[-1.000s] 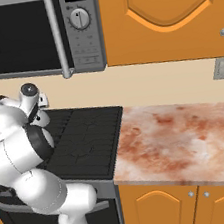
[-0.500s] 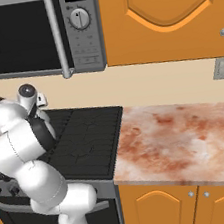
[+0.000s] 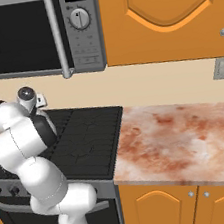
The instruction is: The kettle is done boiling. Turn off the stove, then wait for 300 timesteps before moving the kettle to the dining table.
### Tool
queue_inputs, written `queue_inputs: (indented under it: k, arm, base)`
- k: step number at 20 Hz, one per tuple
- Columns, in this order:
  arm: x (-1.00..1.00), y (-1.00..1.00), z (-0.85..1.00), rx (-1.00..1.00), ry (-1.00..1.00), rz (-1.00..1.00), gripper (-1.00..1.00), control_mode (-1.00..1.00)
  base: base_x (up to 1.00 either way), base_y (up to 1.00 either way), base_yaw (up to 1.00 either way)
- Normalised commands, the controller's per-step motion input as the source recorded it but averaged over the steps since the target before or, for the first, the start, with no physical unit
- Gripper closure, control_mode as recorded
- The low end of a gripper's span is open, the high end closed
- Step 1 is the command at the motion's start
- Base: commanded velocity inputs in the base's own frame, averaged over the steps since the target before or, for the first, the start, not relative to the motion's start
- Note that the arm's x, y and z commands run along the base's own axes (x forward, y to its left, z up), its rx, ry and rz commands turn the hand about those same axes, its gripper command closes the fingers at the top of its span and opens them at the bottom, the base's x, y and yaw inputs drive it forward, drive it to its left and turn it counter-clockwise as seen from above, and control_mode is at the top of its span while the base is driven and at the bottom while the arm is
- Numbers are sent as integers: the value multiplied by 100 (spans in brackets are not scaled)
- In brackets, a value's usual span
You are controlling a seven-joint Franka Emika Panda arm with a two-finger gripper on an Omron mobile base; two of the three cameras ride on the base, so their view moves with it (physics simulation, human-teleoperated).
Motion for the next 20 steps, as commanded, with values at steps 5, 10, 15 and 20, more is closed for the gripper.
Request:
queue_inputs:
  k: [5, 10, 15, 20]
  arm:
    - [8, 0, -3, -4, 0, 0, -100, -100]
    - [13, 6, -3, -3, 1, 0, -100, -100]
    - [6, 11, -1, 0, 0, 0, -100, -100]
    - [0, 0, 0, 0, 0, 0, -100, -100]
  base:
    - [0, 0, 0]
    - [0, 0, 0]
    - [0, 0, 0]
    - [0, 0, 0]
